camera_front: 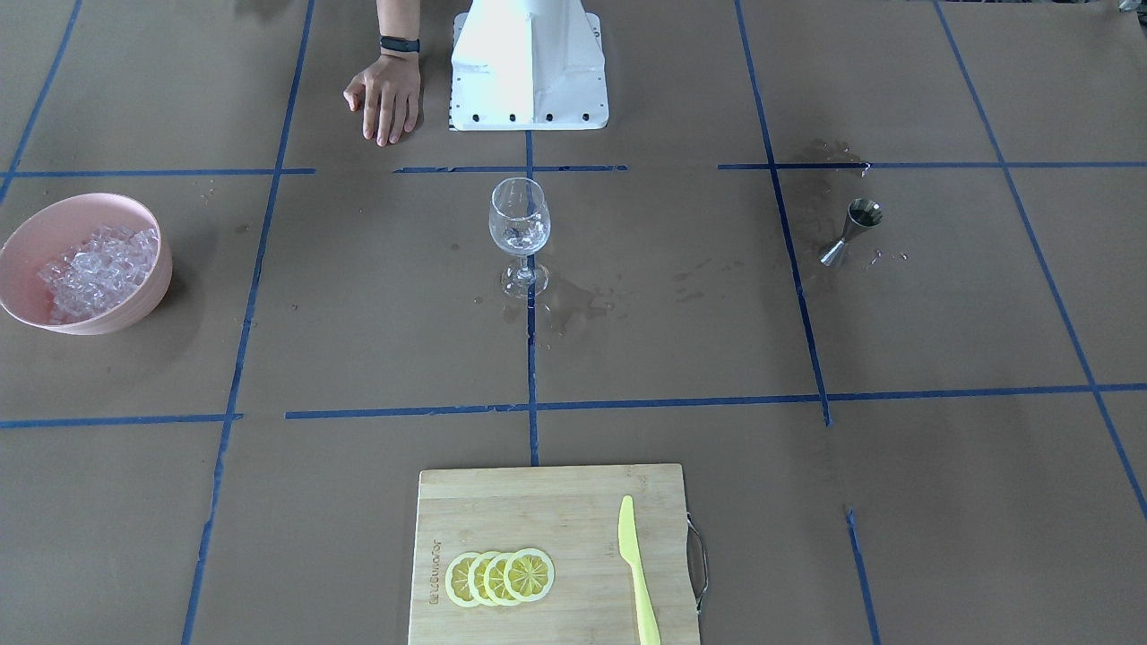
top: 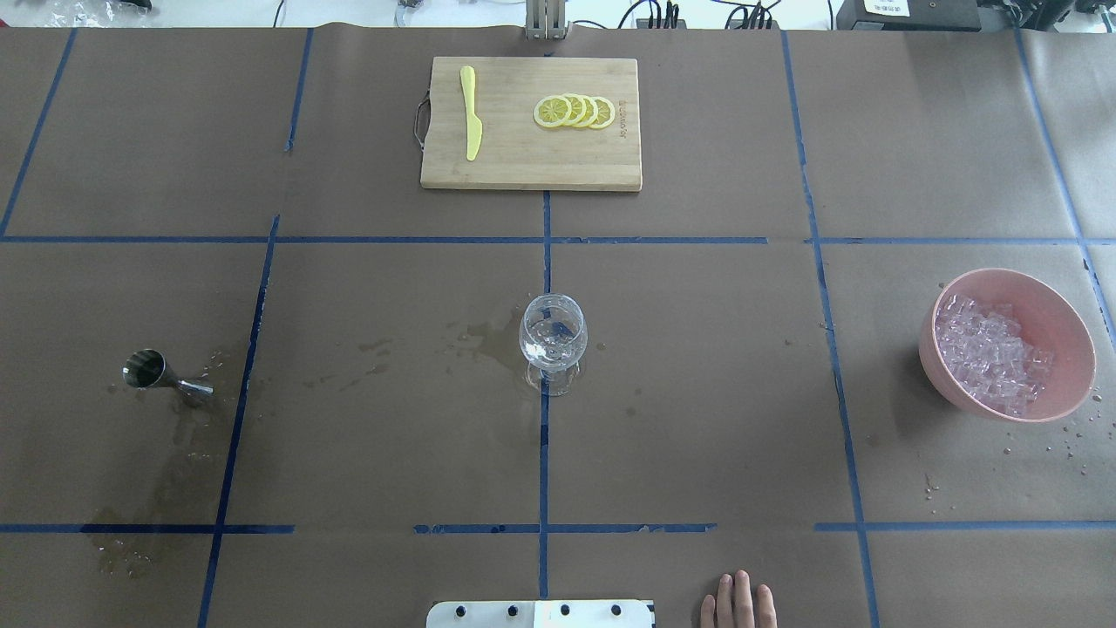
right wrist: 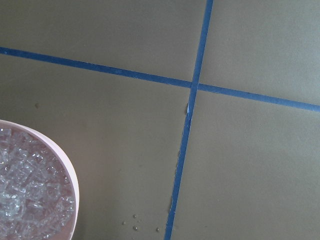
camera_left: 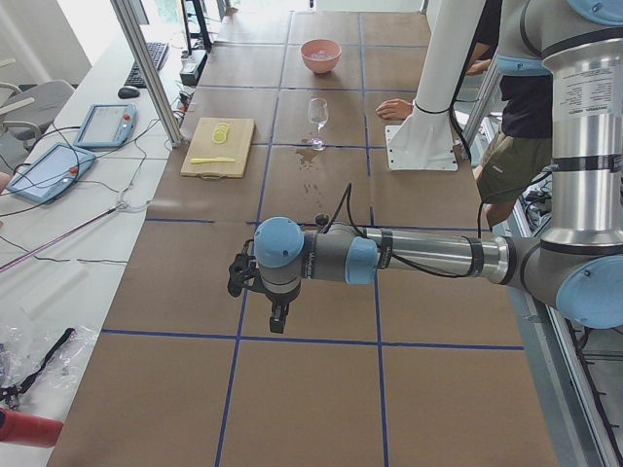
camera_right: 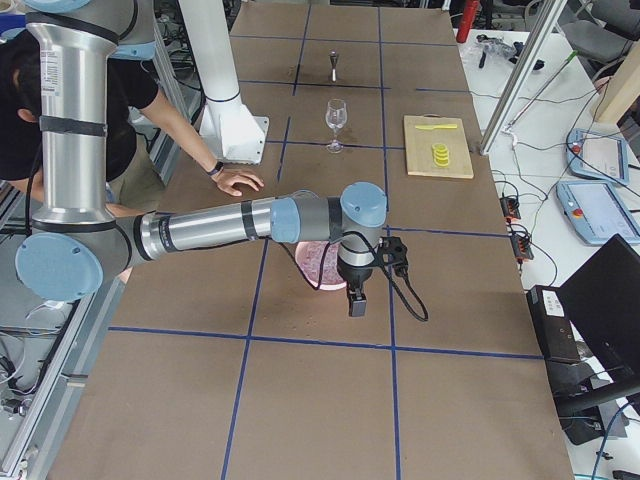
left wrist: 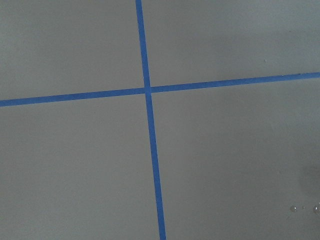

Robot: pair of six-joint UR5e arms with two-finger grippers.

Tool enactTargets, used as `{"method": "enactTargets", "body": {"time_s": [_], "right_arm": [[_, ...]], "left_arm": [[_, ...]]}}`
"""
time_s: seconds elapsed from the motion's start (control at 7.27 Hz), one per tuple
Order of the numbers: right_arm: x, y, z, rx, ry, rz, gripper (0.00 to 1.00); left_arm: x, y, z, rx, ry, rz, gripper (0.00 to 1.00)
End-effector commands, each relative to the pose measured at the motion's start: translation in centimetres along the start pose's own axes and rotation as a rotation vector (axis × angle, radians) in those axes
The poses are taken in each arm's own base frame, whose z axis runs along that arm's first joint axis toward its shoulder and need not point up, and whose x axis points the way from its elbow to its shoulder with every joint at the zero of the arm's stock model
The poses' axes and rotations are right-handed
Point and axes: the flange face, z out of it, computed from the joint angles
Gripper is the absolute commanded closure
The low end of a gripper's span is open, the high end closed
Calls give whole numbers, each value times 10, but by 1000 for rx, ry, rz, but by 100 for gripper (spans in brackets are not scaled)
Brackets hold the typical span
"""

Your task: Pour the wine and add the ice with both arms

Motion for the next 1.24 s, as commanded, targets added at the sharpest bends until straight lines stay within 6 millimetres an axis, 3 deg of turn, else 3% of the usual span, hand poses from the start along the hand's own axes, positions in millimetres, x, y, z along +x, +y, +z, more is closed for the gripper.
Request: {"method": "enactTargets", "body": {"time_s": [0.0, 1.1], "right_arm": [[-2, 1, 2, -4, -9, -2, 0], [-4, 0, 4, -2, -12, -12, 0]], "left_arm": [[12, -4, -7, 18, -3, 37, 0], [27, -6, -11, 26, 3, 67, 0]]}}
